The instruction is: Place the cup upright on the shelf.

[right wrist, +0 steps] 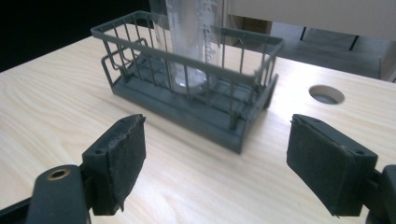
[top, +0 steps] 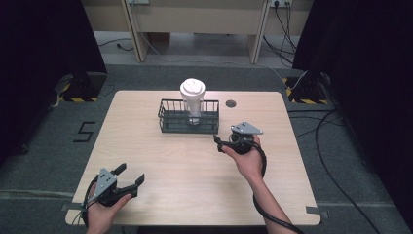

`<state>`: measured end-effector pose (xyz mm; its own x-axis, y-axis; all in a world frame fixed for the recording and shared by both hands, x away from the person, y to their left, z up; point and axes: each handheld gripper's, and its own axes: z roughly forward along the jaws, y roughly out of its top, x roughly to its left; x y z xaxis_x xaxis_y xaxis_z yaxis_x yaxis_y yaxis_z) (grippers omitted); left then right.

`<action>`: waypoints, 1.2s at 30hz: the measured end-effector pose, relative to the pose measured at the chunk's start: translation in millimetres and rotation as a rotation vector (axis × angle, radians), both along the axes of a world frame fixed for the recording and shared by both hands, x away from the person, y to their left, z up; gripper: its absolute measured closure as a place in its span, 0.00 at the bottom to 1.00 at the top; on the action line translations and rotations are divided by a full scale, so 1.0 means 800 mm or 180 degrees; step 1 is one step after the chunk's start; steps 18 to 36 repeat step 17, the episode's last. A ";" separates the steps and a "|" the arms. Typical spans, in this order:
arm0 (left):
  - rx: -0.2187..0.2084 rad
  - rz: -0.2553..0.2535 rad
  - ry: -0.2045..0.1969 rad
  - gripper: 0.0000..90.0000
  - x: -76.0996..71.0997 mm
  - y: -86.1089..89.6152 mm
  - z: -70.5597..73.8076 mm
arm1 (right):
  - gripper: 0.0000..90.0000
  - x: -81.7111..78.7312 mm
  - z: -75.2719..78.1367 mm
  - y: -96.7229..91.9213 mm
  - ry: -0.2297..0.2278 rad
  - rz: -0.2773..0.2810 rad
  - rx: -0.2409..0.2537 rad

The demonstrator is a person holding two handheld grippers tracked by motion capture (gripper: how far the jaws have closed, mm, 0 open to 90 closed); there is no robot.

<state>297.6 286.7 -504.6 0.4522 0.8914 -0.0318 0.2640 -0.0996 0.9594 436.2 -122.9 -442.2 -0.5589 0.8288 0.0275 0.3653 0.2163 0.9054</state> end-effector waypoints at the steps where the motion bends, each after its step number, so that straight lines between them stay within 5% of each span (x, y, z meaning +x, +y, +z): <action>1: 0.0001 0.0000 0.0001 0.19 0.000 0.000 0.000 | 0.23 -0.004 -0.002 -0.005 -0.0001 -0.0002 0.0004; 14: 0.0020 -0.0001 -0.0003 0.19 0.000 -0.001 0.000 | 0.23 -0.052 -0.030 -0.067 -0.0009 -0.0127 -0.0033; 36: 0.0008 0.0003 -0.0016 0.19 0.000 -0.001 0.000 | 0.23 -0.060 -0.036 -0.068 0.0001 -0.0118 -0.0029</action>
